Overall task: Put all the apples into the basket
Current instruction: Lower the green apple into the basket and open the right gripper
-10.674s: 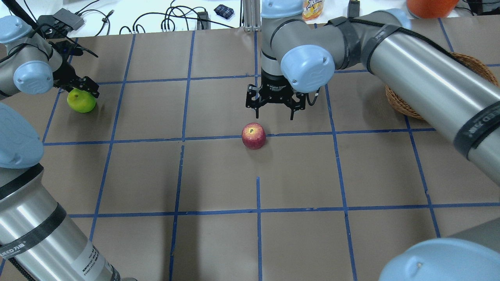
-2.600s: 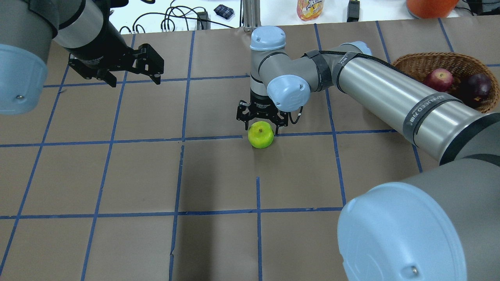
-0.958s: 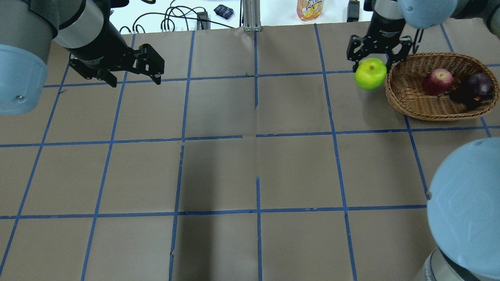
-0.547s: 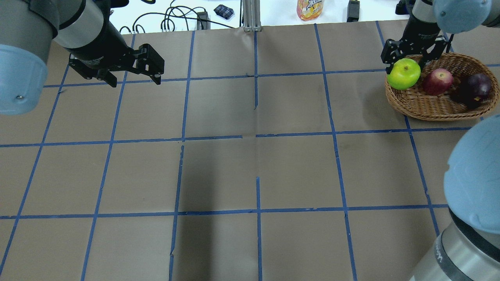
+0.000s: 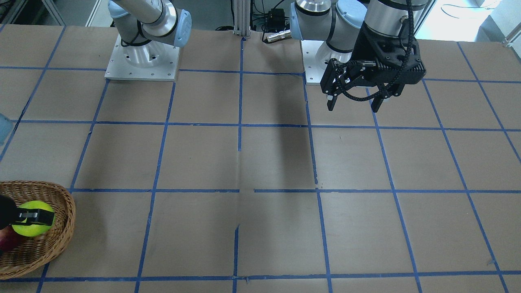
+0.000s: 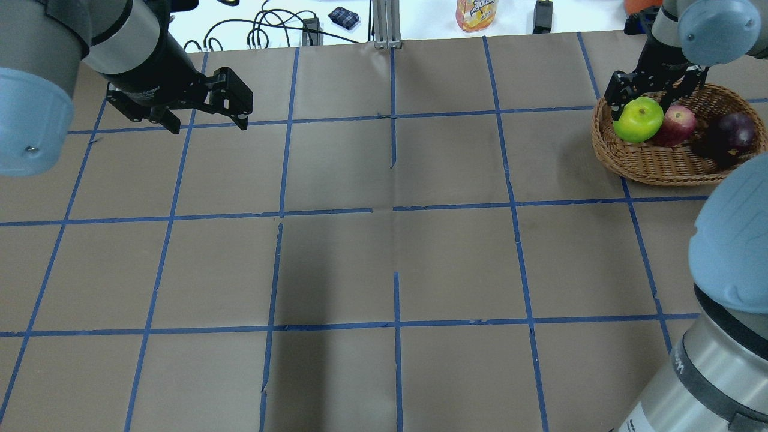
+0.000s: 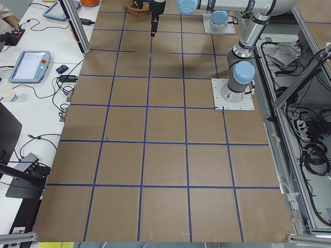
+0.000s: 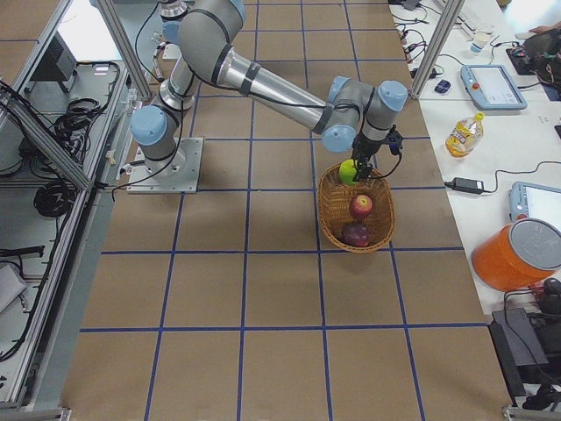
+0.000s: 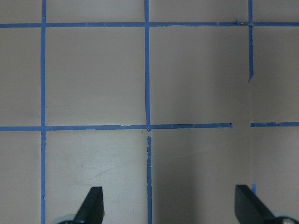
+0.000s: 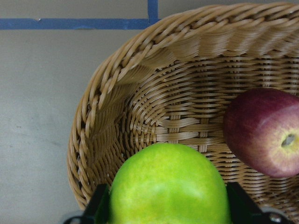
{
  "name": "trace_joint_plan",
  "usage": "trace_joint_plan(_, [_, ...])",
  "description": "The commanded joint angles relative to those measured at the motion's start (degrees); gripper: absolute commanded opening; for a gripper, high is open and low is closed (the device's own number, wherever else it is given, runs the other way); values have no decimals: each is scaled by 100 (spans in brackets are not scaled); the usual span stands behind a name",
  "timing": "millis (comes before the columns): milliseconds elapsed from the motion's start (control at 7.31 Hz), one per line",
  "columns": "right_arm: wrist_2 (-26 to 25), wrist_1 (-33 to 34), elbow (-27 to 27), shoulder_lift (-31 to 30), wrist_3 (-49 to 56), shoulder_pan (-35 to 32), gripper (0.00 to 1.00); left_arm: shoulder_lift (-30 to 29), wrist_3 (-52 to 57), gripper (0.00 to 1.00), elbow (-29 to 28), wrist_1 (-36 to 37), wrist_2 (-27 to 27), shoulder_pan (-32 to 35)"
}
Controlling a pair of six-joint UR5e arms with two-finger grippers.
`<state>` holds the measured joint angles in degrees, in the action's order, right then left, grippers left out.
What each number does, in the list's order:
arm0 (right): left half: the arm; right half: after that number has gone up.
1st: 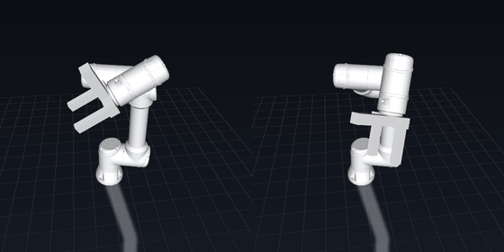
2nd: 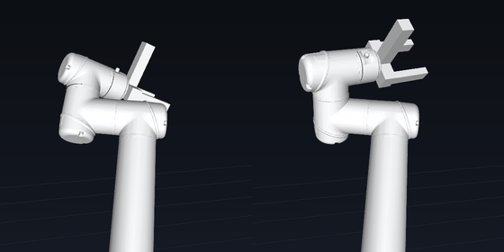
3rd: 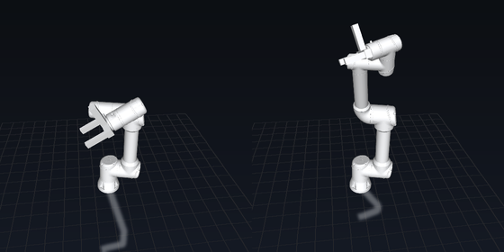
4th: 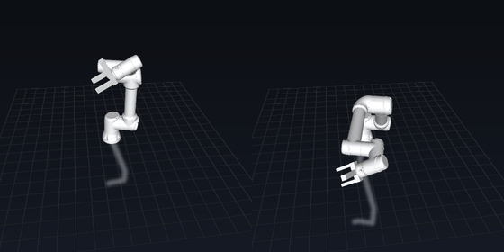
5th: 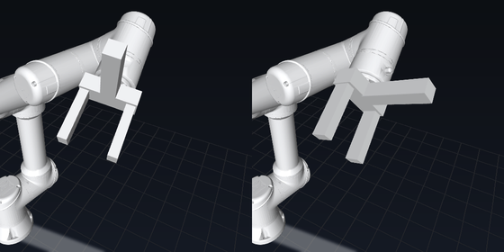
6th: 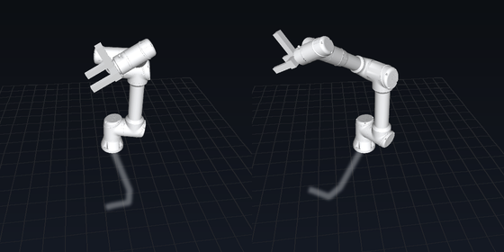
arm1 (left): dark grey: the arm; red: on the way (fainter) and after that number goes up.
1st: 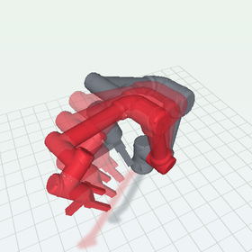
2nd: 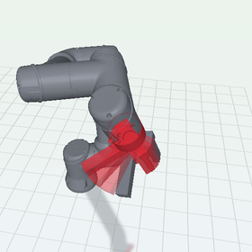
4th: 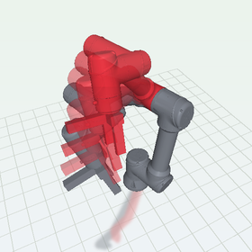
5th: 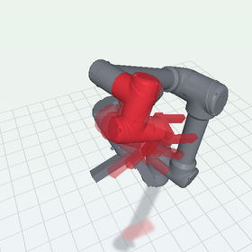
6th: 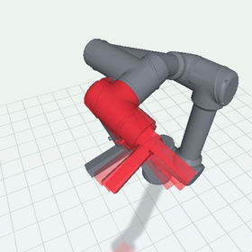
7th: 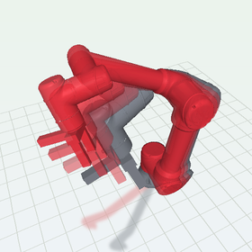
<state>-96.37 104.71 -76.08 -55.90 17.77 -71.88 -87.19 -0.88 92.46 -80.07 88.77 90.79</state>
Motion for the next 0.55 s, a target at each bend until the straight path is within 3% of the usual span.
trace_joint_plan(0, [-4,50,-47,123,33,16,54,0,0,100,0,0,0,0])
trace_joint_plan(137, [-57,50,-143,140,103,51,70,0,0,100,9,0,0,0])
trace_joint_plan(274, [-57,32,-196,132,147,147,95,0,0,100,9,0,0,0])
trace_joint_plan(411, [-101,-107,-196,88,156,192,100,0,0,100,9,0,0,0])
